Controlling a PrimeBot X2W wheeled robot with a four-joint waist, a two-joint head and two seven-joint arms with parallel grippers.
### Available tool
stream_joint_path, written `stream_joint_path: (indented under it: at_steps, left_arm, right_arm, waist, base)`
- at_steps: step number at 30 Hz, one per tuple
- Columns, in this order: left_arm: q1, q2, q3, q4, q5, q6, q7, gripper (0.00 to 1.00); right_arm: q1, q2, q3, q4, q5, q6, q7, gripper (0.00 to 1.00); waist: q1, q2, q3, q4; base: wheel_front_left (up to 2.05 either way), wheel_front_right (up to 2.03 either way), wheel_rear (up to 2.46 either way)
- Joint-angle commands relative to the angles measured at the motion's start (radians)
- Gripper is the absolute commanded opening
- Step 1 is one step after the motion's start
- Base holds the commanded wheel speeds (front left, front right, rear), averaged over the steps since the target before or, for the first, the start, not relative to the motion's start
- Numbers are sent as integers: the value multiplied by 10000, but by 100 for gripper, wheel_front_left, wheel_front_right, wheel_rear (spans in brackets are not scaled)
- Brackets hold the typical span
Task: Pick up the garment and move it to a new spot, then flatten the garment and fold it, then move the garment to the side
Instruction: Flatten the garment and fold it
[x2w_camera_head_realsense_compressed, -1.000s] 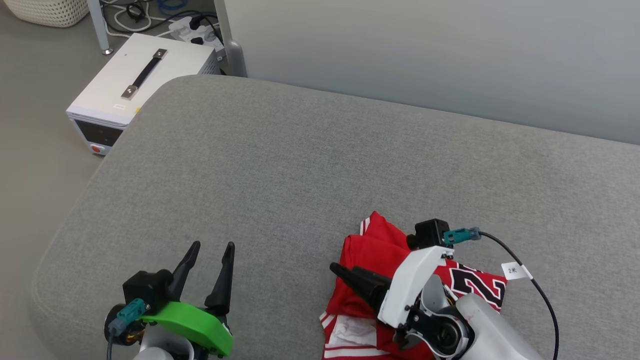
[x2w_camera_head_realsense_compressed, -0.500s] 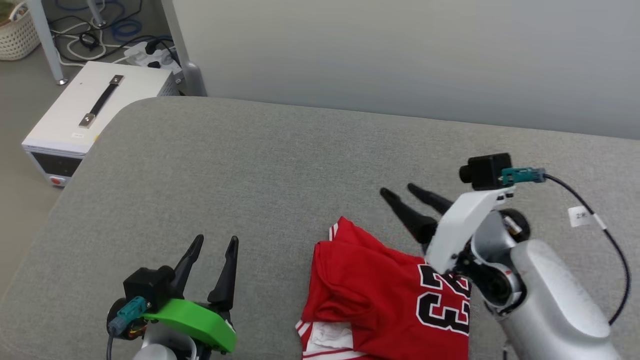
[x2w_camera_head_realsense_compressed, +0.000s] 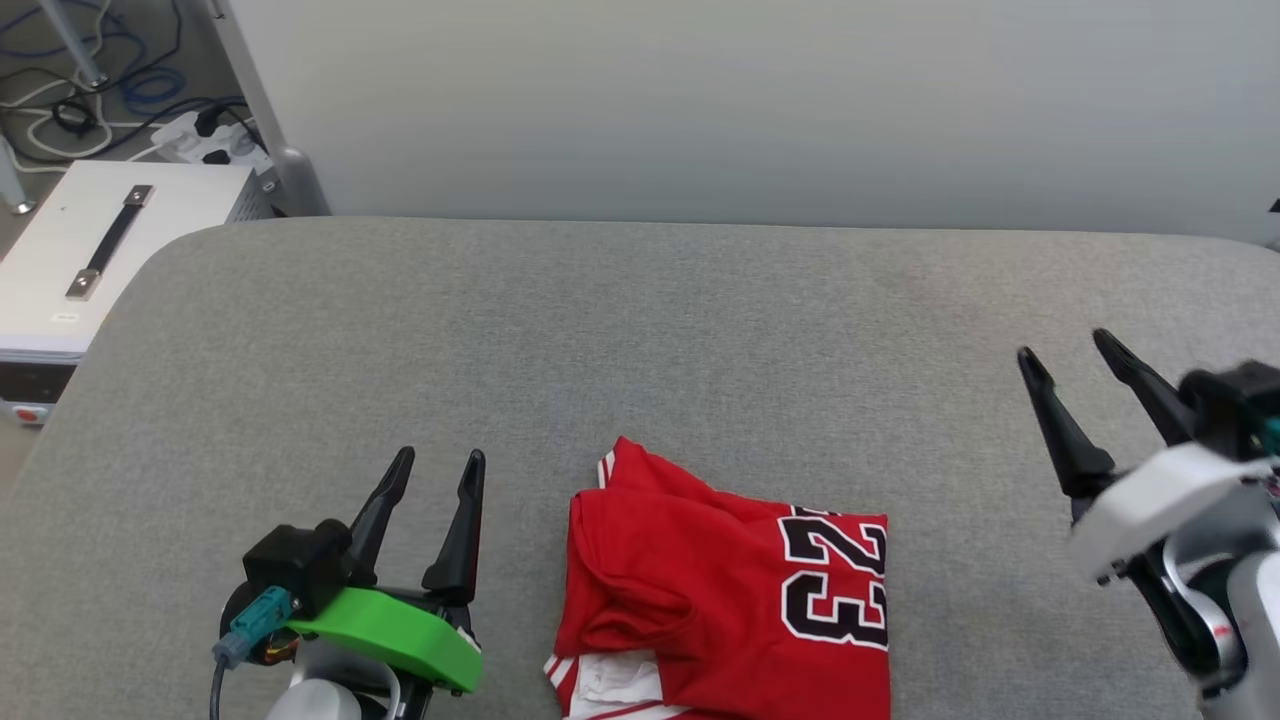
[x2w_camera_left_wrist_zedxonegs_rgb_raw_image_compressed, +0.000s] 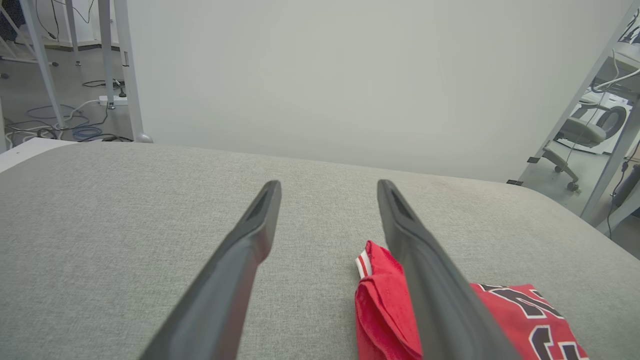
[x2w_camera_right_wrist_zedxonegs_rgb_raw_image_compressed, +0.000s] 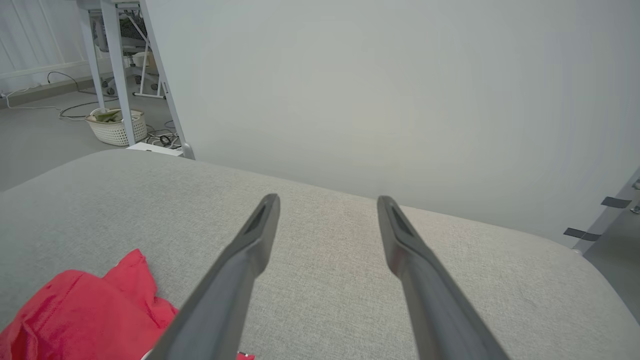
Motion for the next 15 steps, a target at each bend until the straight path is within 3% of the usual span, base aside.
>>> stream_joint_path:
  at_steps: [1,4,6,15]
  left_arm:
    - [175,-43,29,-63,4,-31,-57,100]
    - [295,-54,-6,-186,53,-31,-57,100]
    - [482,-68,102,-357,91,-31,-57,100]
    - [975,-216,417,-752,325,-31,-57,100]
  right_arm:
    - [300,58,-169,-153,-174,-4,-254,100]
    - [1030,420,-837,-411,-285,-4,-832,100]
    - [1875,1075,-1451,-787,-426,-4,-1397,100]
    - [2961,1915,-1662,-870,-1042,-4,-2186,100]
  waist:
    - [0,0,-13,-132]
    - [0,0,-6,-212]
    - [0,0,10,-298]
    - [0,0,88,-352]
  base:
    - [0,0,0]
    - [0,0,0]
    - [0,0,0]
    - [0,0,0]
